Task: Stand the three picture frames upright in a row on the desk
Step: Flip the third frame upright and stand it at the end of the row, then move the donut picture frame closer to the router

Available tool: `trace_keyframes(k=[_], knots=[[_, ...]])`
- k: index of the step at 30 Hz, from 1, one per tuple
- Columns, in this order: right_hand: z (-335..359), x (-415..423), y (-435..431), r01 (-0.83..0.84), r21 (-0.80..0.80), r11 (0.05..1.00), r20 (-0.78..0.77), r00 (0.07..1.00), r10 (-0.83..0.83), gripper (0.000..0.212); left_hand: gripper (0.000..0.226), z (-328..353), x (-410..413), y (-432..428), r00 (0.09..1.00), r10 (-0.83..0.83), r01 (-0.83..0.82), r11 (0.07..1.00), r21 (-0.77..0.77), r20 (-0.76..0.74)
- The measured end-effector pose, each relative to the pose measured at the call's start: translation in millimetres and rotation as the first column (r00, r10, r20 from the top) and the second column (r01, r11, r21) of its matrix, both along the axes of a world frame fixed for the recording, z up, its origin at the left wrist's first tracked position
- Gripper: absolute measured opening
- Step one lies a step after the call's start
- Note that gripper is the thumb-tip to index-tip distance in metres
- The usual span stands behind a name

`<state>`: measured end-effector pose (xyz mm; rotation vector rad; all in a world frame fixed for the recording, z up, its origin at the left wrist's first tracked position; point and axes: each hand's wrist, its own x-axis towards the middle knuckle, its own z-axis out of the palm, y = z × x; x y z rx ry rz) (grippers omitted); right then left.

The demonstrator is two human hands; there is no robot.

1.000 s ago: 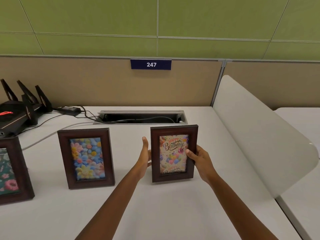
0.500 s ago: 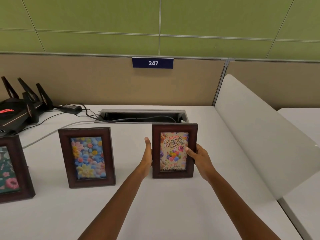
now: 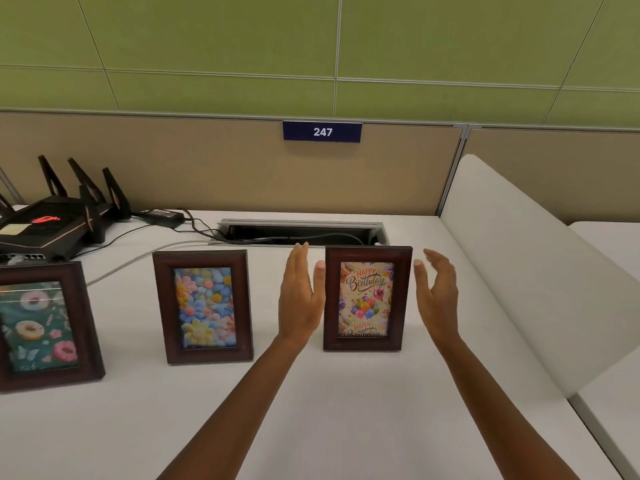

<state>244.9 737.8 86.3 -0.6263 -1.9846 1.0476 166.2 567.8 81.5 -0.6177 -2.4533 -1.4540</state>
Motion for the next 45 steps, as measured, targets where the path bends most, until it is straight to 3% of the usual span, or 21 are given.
trace_keyframes(k=[3, 6, 11, 19, 25, 33, 45], knots=[[17.8, -5.2, -17.1, -0.013, 0.146, 0.989, -0.060, 0.998, 0.022, 0.037, 0.091, 8.1, 0.1, -11.9, 0.978, -0.028, 0.010, 0.996, -0.089, -0.206], [28.2, -14.8, -41.1, -0.088, 0.229, 0.970, -0.096, 0.989, 0.112, 0.036, 0.076, 14.9, -5.0, -26.4, 0.932, -0.024, -0.030, 0.989, -0.145, -0.362], [28.0, -34.6, -92.8, -0.199, 0.295, 0.935, -0.089, 0.968, 0.234, 0.037, 0.054, 15.9, -21.4, -64.9, 0.876, -0.015, -0.091, 0.976, -0.197, -0.482], [25.6, -70.8, -191.8, -0.348, 0.301, 0.888, 0.008, 0.932, 0.363, 0.047, 0.052, 18.7, -54.6, -156.7, 0.858, 0.070, -0.195, 0.961, -0.196, -0.508], [25.1, -96.5, -257.1, -0.443, 0.193, 0.876, 0.014, 0.894, 0.449, 0.043, 0.053, 15.1, -74.3, -222.8, 0.855, 0.132, -0.271, 0.938, -0.215, -0.502], [16.6, -118.5, -329.8, -0.460, 0.204, 0.864, 0.047, 0.886, 0.461, 0.045, 0.050, 5.9, -98.1, -284.6, 0.867, 0.159, -0.315, 0.910, -0.271, -0.473], [-20.0, -138.8, -361.8, -0.568, -0.009, 0.823, 0.256, 0.794, 0.551, 0.048, 0.062, -8.2, -110.7, -313.2, 0.890, 0.219, -0.345, 0.897, -0.277, -0.399]])
